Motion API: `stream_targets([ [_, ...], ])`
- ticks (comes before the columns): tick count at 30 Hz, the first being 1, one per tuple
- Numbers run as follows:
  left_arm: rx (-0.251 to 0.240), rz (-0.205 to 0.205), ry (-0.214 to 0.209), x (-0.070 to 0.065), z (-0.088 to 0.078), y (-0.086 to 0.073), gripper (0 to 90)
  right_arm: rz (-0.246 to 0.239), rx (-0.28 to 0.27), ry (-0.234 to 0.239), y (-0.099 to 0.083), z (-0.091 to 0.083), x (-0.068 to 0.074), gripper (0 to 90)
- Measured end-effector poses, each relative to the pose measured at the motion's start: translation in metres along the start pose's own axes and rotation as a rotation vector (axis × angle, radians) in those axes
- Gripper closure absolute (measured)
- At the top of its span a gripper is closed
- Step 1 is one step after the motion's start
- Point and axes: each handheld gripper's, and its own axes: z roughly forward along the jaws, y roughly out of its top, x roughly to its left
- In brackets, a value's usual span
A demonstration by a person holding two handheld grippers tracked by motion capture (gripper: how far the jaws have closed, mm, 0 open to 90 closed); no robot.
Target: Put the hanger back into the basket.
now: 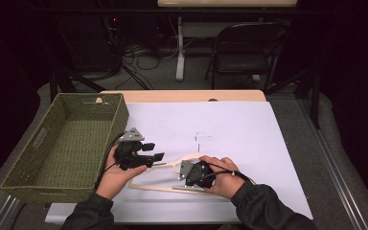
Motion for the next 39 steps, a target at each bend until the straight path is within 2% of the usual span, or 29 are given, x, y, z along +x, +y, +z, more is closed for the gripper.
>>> stream_targets([
  [4,0.038,-0.002,-0.053,-0.001,0.019,0.002,48.8,-0.017,-0.017,-0.008,-0.002,0.001,0.003,85.2],
  [9,0.114,0.012,-0.072,-0.003,0.041,0.004,50.6,-0.016,-0.022,-0.01,-0.002,0.002,0.008,85.3],
  [11,0.125,0.013,-0.08,-0.004,0.046,0.005,50.6,-0.032,-0.028,-0.016,-0.001,0.002,0.009,85.4],
  [15,0.16,0.01,-0.092,-0.005,0.055,0.005,50.1,-0.034,-0.04,-0.02,-0.001,0.002,0.009,85.4],
  [17,0.174,0.01,-0.082,-0.006,0.059,0.005,50.1,-0.026,-0.035,-0.022,0.0,0.002,0.01,85.5],
  [18,0.182,0.01,-0.094,-0.005,0.061,0.005,50.1,-0.03,-0.033,-0.024,0.0,0.002,0.01,85.4],
  [19,0.192,0.017,-0.083,-0.005,0.063,0.004,50.1,-0.032,-0.034,-0.026,0.0,0.002,0.011,85.5],
  [21,0.211,0.016,-0.098,-0.006,0.066,0.004,50.2,-0.038,-0.033,-0.031,0.0,0.002,0.012,85.5],
  [26,0.246,0.023,-0.104,-0.009,0.073,0.002,50.2,-0.069,-0.035,-0.044,0.001,0.003,0.013,85.6],
  [29,0.272,0.027,-0.105,-0.01,0.077,0.001,51.1,-0.06,-0.03,-0.042,0.001,0.004,0.015,85.6],
  [35,0.336,0.055,-0.082,-0.012,0.084,-0.002,61.0,-0.078,-0.03,-0.044,0.002,0.004,0.016,85.6],
  [36,0.342,0.059,-0.077,-0.013,0.085,-0.003,65.0,-0.082,-0.031,-0.045,0.002,0.004,0.016,85.6],
  [38,0.349,0.058,-0.096,-0.014,0.086,-0.004,70.9,-0.084,-0.029,-0.047,0.002,0.004,0.016,85.6],
  [39,0.356,0.074,-0.087,-0.016,0.086,-0.004,75.0,-0.085,-0.027,-0.044,0.002,0.004,0.016,85.7],
])
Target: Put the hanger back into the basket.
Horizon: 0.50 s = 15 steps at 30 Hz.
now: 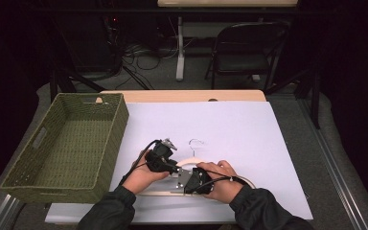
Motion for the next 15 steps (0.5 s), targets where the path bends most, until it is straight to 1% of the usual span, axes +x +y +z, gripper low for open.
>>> stream_targets([
  [2,0.014,0.011,0.016,-0.0022,0.0014,0.0001,76.3,-0.003,-0.006,-0.005,0.0003,0.0004,0.0004,85.9],
  [4,0.015,0.013,0.015,-0.0021,0.0014,-0.0003,76.6,-0.001,-0.005,-0.001,0.0004,0.0006,0.0003,85.8],
  [5,0.012,0.008,0.012,-0.002,0.0014,-0.0006,76.7,-0.002,-0.005,-0.001,0.0002,0.0009,0.0007,85.9],
  [7,0.012,0.017,0.014,-0.0015,0.0005,-0.0007,76.7,0.0,-0.006,0.001,0.0004,0.0007,0.0006,85.7],
  [10,0.01,0.016,0.013,-0.0017,-0.0004,-0.0009,76.8,0.006,-0.014,0.007,0.0001,0.0006,-0.0002,85.6],
  [12,0.004,0.019,0.012,-0.0018,-0.0009,-0.001,76.9,0.016,-0.012,0.01,0.0001,0.0003,-0.0003,85.4],
  [15,-0.001,0.017,0.009,-0.0022,-0.0015,-0.0013,76.9,0.047,-0.025,0.029,-0.0013,-0.0001,-0.0026,84.6],
])
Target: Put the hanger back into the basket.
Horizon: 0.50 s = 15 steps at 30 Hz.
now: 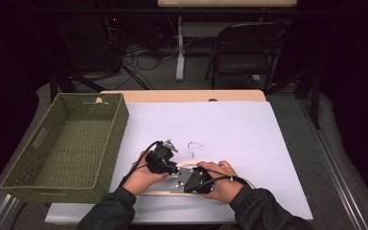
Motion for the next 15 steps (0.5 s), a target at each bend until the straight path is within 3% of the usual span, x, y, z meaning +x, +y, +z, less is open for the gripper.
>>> stream_targets([
  [1,-0.003,-0.001,-0.005,0.0,0.0,0.0,77.0,0.019,-0.003,0.011,-0.001,-0.001,-0.001,83.8],
  [6,-0.007,0.001,-0.016,0.0,0.0,-0.001,77.4,0.243,-0.085,0.109,-0.011,-0.012,-0.017,76.1],
  [10,-0.018,0.0,-0.009,-0.002,0.0,0.0,77.5,0.361,-0.098,0.111,-0.025,-0.021,-0.034,73.4],
  [13,-0.019,0.005,-0.009,-0.003,-0.001,-0.001,77.6,0.443,-0.088,0.079,-0.034,-0.023,-0.047,69.3],
  [15,-0.021,0.008,-0.009,-0.004,-0.001,-0.001,77.6,0.529,-0.068,0.083,-0.042,-0.02,-0.058,66.2],
])
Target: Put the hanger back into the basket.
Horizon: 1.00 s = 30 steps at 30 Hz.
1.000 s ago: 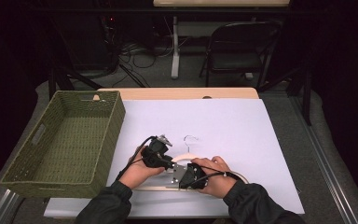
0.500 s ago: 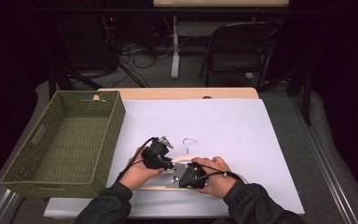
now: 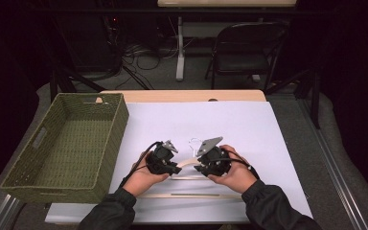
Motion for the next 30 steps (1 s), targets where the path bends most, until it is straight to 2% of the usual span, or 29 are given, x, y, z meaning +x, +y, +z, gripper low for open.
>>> stream_targets([
  [3,-0.004,0.001,0.001,-0.001,-0.001,0.0,77.6,0.061,0.012,-0.014,-0.002,0.005,-0.012,62.2],
  [5,-0.009,0.002,0.0,-0.002,-0.002,0.0,77.6,0.081,0.032,-0.008,-0.002,0.009,-0.016,60.1],
  [9,-0.014,0.0,0.007,-0.002,-0.003,-0.001,77.6,0.095,0.072,0.017,-0.002,0.021,-0.019,59.5],
  [10,-0.019,-0.001,-0.001,-0.002,-0.004,-0.001,77.7,0.103,0.06,0.026,-0.002,0.025,-0.019,61.3],
  [12,-0.025,-0.005,-0.005,-0.002,-0.006,-0.001,77.8,0.072,0.127,0.028,0.0,0.026,-0.019,64.9],
  [13,-0.024,-0.005,-0.004,-0.003,-0.006,-0.001,77.8,0.076,0.079,0.018,-0.002,0.031,-0.016,66.6],
  [15,-0.026,-0.001,-0.003,-0.003,-0.007,-0.002,77.8,0.047,0.108,0.008,-0.001,0.029,-0.015,68.3],
  [17,-0.03,0.0,-0.001,-0.004,-0.009,-0.002,77.8,0.024,0.105,0.006,0.0,0.028,-0.013,69.3],
  [18,-0.037,0.0,-0.005,-0.004,-0.011,-0.002,77.8,0.012,0.124,0.002,0.001,0.025,-0.013,69.8],
  [22,-0.058,0.004,-0.011,-0.007,-0.022,-0.003,77.9,-0.075,0.082,-0.029,0.006,0.015,-0.006,71.0],
  [25,-0.089,-0.01,-0.031,-0.008,-0.033,-0.004,77.7,-0.178,0.049,-0.073,0.012,0.001,0.002,71.8],
  [27,-0.103,-0.007,-0.039,-0.009,-0.04,-0.004,74.4,-0.22,0.026,-0.102,0.016,-0.006,0.007,72.4],
  [30,-0.092,0.01,-0.039,-0.01,-0.047,-0.003,67.0,-0.313,-0.014,-0.136,0.021,-0.016,0.016,73.8],
])
